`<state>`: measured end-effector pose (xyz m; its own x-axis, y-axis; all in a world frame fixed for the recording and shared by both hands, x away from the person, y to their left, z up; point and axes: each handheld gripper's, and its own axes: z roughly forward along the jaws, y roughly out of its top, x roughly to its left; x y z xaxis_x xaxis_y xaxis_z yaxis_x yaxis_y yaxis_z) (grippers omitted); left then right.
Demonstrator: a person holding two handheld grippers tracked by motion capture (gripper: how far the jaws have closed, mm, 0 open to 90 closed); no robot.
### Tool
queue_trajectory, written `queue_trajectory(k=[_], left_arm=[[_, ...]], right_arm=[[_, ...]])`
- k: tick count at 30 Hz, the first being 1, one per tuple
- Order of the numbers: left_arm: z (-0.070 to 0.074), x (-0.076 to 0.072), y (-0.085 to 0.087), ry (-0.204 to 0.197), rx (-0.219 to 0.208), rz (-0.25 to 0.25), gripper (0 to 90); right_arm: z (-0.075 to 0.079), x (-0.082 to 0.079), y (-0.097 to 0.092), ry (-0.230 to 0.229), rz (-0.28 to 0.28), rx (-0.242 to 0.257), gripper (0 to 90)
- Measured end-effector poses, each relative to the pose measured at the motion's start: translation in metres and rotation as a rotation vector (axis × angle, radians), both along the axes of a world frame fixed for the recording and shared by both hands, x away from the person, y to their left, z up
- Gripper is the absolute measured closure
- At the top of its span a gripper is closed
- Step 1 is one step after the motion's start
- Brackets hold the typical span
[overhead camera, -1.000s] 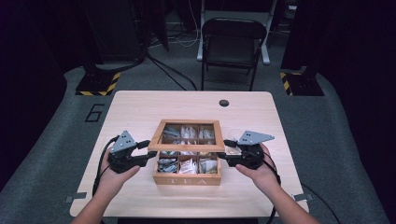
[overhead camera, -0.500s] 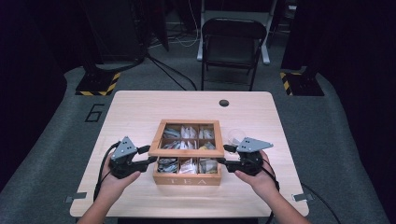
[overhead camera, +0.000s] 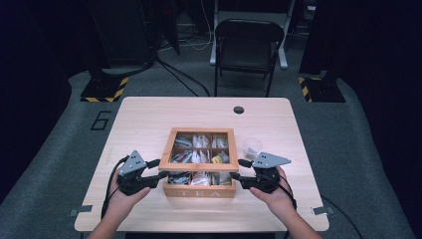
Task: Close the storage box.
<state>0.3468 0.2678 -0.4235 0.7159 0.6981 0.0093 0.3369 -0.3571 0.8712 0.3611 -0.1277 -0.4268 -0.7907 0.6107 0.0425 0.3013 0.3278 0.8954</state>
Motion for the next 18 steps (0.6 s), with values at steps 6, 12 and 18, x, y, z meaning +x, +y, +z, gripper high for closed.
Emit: queue_trajectory(k=[6,12,18], left_arm=[[-0.005,-0.003,0.000,0.002,0.005,-0.003,50.0],[-0.012,-0.005,0.000,0.002,0.000,-0.005,50.0],[-0.020,-0.007,0.001,0.010,0.001,-0.011,50.0]], right_arm=[[-0.005,-0.003,0.000,0.012,0.002,0.002,45.4],[-0.011,-0.006,-0.001,0.019,-0.006,0.008,45.5],[-0.018,-0.010,-0.003,0.034,-0.012,0.007,45.4]])
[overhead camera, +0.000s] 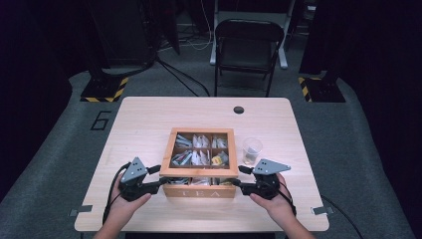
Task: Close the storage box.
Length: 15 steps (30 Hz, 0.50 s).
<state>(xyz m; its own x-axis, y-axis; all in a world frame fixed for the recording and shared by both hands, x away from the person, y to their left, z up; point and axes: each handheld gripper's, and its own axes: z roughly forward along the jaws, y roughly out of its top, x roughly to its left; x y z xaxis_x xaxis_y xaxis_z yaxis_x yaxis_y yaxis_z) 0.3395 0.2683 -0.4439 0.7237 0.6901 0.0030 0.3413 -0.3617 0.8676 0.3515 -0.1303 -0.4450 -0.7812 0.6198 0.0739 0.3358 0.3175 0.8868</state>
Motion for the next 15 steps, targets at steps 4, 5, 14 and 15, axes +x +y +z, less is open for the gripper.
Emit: queue_trajectory(k=[4,5,14,15], left_arm=[[-0.004,-0.001,0.000,0.010,0.011,-0.005,50.2],[-0.004,-0.001,0.000,0.012,0.014,-0.007,50.2],[-0.012,-0.004,-0.002,0.033,0.011,-0.011,50.6],[-0.013,-0.005,-0.002,0.036,0.006,-0.009,50.6]], right_arm=[[-0.006,-0.002,-0.002,0.018,-0.006,0.008,45.3],[-0.007,-0.002,-0.002,0.021,-0.006,0.008,45.3],[-0.015,-0.007,-0.001,0.037,-0.010,0.000,45.4],[-0.014,-0.007,-0.001,0.036,-0.007,-0.003,45.4]])
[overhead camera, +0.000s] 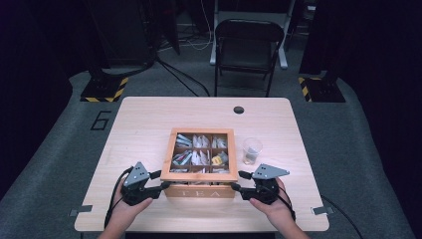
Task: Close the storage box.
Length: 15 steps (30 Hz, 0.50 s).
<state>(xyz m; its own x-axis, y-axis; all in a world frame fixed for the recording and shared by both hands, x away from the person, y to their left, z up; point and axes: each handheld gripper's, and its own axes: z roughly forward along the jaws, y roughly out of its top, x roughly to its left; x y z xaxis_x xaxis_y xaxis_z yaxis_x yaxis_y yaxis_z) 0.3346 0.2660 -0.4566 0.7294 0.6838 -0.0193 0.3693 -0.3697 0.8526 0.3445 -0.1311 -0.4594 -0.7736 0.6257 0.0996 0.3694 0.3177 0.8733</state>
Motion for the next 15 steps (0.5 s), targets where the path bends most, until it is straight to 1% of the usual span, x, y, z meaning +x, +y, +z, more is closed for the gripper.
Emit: queue_trajectory(k=[4,8,12,14,15], left_arm=[[-0.0015,-0.0017,0.0003,-0.001,-0.005,0.006,50.6],[-0.0010,-0.0023,0.0006,0.006,-0.010,0.008,50.6],[-0.0004,-0.0033,0.0016,0.015,-0.005,0.003,50.6],[-0.0013,-0.0045,0.0019,0.021,-0.011,0.009,50.6],[-0.0016,-0.0054,0.0021,0.024,-0.002,0.009,50.5]], right_arm=[[-0.0004,-0.0022,0.0009,-0.015,0.005,-0.009,45.4],[-0.0007,-0.0025,0.0012,-0.008,0.000,-0.010,45.4],[-0.0003,-0.0026,0.0017,-0.017,0.004,-0.017,45.4],[-0.0005,-0.0032,0.0016,-0.011,0.007,-0.020,45.4],[-0.0008,-0.0039,0.0017,-0.001,0.005,-0.019,45.3]])
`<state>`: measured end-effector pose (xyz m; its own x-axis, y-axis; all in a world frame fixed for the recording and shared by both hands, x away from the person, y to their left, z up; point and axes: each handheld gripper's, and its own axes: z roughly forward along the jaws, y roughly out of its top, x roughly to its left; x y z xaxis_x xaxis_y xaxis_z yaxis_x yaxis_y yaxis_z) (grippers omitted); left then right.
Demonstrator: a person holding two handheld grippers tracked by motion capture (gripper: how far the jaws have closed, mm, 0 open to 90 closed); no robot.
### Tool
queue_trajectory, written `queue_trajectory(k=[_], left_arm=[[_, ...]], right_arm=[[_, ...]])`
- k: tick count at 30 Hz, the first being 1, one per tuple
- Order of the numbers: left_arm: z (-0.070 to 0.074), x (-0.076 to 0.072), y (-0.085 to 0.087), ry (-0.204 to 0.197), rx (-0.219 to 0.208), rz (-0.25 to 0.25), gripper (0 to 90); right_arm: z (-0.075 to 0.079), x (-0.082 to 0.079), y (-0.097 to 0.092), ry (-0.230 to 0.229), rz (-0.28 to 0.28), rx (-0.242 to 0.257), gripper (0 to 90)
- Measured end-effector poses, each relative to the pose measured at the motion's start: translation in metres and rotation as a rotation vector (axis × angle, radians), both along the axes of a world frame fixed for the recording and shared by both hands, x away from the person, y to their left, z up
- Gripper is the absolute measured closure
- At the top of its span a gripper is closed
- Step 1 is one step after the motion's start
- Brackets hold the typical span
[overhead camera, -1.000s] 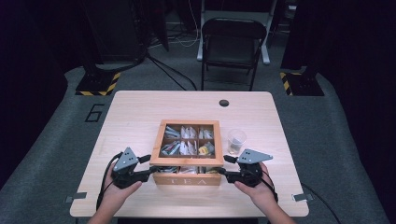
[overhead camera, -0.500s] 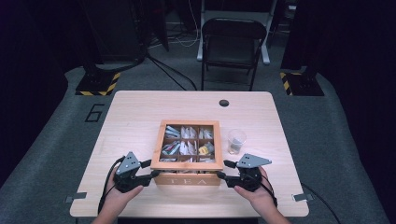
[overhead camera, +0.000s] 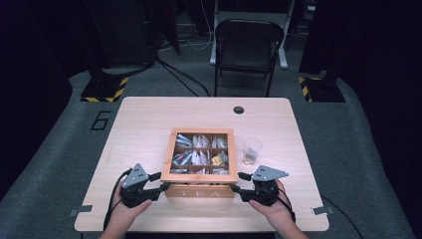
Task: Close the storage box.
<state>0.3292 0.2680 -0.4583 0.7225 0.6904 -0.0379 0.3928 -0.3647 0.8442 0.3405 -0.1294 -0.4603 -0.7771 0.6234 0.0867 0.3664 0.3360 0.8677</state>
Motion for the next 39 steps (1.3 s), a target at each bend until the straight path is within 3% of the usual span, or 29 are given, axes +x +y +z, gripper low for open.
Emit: queue_trajectory(k=[3,5,12,20,36,39], left_arm=[[-0.004,-0.004,-0.001,0.007,0.042,-0.011,49.8],[-0.004,-0.005,0.001,0.003,0.010,-0.011,50.8],[-0.003,-0.005,0.005,0.013,0.011,-0.009,50.0],[-0.002,-0.006,0.012,0.018,-0.019,0.004,48.1],[-0.009,-0.003,0.022,0.023,-0.068,0.037,44.6],[-0.011,-0.002,0.023,0.031,-0.058,0.030,44.1]], right_arm=[[0.002,-0.002,0.000,0.000,-0.006,0.035,45.9],[0.004,-0.003,-0.002,-0.011,-0.012,0.034,46.0],[0.002,-0.001,-0.008,0.003,-0.028,0.029,45.9],[0.002,0.002,-0.018,-0.016,-0.048,0.021,45.2],[-0.006,0.007,-0.026,0.001,-0.100,0.004,43.5],[-0.007,0.008,-0.025,0.000,-0.095,0.009,42.0]])
